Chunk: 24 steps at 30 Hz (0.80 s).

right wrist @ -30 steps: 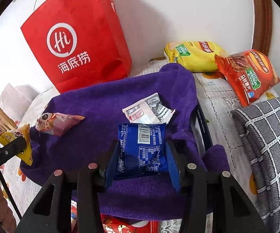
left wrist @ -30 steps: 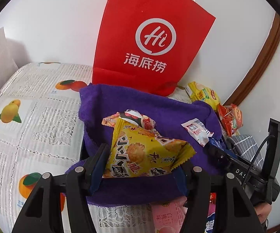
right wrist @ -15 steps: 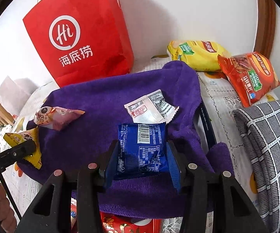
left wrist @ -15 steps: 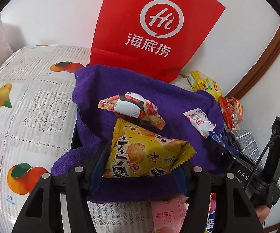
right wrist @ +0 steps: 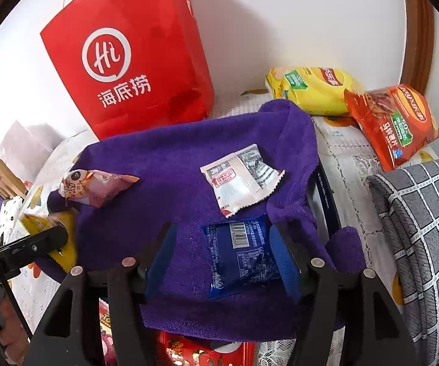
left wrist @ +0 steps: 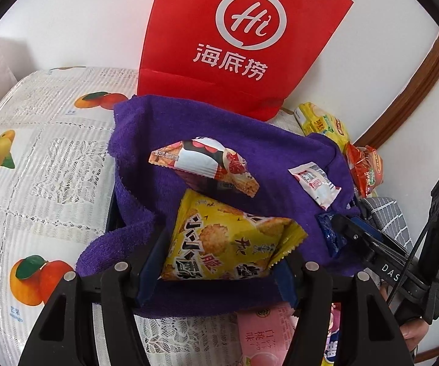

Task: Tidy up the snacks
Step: 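Lower the blue packet and yellow bag onto the purple towel and open both tools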

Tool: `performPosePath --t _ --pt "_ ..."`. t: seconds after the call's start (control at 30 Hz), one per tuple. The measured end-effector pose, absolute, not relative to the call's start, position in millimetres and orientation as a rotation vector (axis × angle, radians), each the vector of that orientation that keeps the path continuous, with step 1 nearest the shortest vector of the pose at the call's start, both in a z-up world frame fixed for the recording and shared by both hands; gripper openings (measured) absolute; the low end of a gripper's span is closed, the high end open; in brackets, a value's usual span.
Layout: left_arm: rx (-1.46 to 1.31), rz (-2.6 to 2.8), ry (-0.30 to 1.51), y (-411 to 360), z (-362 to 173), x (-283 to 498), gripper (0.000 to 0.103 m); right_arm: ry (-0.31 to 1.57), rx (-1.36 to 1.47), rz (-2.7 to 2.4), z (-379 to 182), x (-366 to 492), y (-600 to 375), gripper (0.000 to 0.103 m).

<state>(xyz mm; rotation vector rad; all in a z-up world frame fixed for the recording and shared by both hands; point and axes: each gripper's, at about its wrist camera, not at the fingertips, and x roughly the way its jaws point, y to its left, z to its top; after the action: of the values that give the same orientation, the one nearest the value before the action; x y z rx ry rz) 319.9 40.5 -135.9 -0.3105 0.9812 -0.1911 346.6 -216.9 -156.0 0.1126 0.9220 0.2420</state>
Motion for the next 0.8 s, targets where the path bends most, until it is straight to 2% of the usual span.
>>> performPosePath --t 0.17,0.57,0.67,0.8 --pt "-0.291 -0.195 0.975 37.5 -133.2 319.3 0.072 0.906 0.13 0.257 -149.8 341.9 -217.8 0.063" --pt "-0.27 -0.194 0.934 32.4 -118.5 312.2 0.073 0.875 0.203 0.322 -125.5 280.3 -235.1 0.064" --pt "-0.282 -0.207 0.931 32.2 -115.8 310.6 0.073 0.894 0.201 0.333 -124.8 259.0 -238.3 0.072" --pt "-0.293 -0.217 0.932 31.6 -112.9 309.2 0.073 0.948 0.18 0.303 -131.6 232.0 -235.3 0.073"
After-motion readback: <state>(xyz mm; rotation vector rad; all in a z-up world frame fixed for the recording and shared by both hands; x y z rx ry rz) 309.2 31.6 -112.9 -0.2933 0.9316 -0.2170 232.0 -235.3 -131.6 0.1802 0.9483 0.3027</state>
